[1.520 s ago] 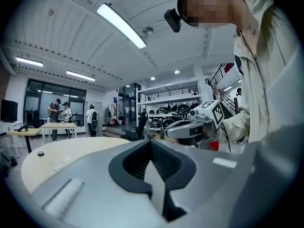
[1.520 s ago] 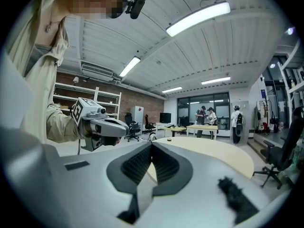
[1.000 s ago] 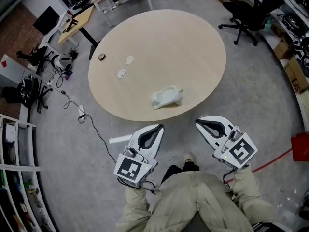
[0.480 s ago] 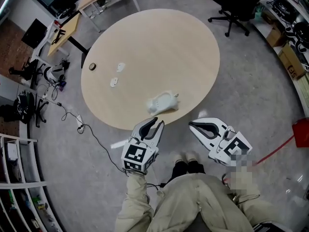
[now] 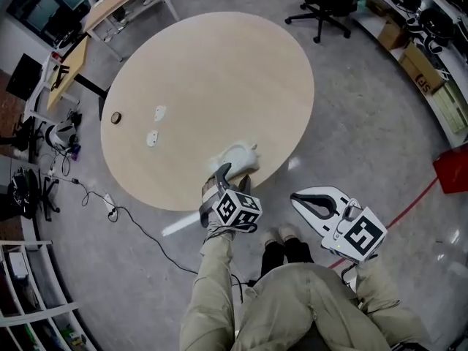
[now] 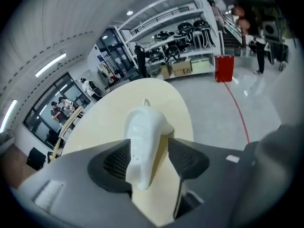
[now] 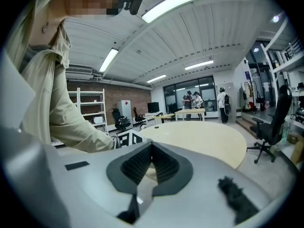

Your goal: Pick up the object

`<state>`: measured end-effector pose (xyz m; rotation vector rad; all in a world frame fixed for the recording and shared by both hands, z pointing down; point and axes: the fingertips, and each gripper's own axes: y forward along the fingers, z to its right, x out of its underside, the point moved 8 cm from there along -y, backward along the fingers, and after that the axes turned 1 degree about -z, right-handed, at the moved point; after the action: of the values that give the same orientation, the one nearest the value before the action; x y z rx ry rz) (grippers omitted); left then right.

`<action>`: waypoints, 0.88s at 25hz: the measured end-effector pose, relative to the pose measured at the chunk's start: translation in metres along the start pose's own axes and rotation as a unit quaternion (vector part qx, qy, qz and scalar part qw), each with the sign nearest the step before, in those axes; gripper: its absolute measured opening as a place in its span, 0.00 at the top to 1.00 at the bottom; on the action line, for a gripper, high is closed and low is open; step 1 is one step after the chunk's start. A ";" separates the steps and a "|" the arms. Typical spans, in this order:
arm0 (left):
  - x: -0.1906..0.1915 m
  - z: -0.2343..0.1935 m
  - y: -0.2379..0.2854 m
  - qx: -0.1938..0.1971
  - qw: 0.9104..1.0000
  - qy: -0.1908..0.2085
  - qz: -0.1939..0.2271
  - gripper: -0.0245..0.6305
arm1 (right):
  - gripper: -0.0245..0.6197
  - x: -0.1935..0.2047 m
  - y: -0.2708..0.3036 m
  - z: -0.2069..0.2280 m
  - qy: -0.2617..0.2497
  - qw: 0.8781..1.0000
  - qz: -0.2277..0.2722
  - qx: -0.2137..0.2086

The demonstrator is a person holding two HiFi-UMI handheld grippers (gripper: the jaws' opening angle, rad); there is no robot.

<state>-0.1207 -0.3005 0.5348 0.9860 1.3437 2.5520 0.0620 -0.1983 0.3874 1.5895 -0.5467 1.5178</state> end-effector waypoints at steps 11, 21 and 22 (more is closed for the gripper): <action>-0.005 0.000 0.041 -0.057 0.996 0.067 -0.034 0.58 | 0.96 0.007 -0.003 0.006 0.027 0.999 -0.019 0.030; -0.007 -0.002 0.036 -0.062 0.996 0.062 -0.023 0.70 | 0.96 0.003 -0.001 0.006 0.025 0.999 -0.017 0.034; -0.008 -0.003 0.036 -0.060 0.996 0.057 -0.021 0.70 | 0.96 0.003 -0.001 0.006 0.024 0.999 -0.017 0.034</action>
<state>-0.1092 -0.3272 0.5569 0.7963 1.2070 2.6575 0.0662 -0.2016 0.3911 1.6024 -0.4431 1.5599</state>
